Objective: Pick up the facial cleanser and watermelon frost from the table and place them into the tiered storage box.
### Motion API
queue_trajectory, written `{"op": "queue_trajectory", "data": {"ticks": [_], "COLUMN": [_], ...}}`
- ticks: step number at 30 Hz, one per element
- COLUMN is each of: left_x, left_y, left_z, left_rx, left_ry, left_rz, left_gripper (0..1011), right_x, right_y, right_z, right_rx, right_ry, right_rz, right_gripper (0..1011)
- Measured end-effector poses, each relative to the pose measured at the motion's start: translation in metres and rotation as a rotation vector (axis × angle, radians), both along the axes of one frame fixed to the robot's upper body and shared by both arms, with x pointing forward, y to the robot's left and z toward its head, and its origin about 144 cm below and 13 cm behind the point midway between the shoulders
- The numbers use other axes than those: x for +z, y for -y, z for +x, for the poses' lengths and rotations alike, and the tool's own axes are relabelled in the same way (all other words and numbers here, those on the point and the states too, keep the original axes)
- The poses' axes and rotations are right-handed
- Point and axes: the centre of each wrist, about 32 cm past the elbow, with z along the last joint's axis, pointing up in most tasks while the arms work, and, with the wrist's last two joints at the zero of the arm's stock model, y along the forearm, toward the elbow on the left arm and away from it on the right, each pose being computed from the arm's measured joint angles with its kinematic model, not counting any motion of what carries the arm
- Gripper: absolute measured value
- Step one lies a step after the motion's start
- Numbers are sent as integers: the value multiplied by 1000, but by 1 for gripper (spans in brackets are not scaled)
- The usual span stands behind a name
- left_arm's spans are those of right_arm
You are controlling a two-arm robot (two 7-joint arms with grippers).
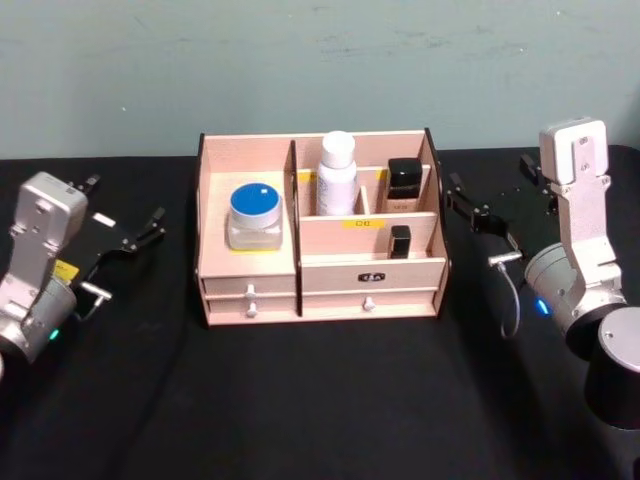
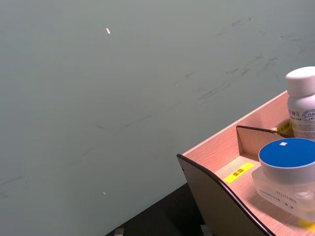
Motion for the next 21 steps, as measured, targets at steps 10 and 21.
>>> {"op": "queue_trajectory", "data": {"ticks": [10, 21], "left_x": [0, 0], "left_y": [0, 0], "left_z": [0, 0], "left_rx": [0, 0], "left_ry": [0, 0], "left_rz": [0, 0], "left_gripper": [1001, 1001], "right_x": [0, 1], "right_y": [0, 0], "right_z": [0, 0], "right_rx": [1, 1], "right_ry": [2, 4], "right_rz": [1, 2], "right_gripper": [1000, 1000]}}
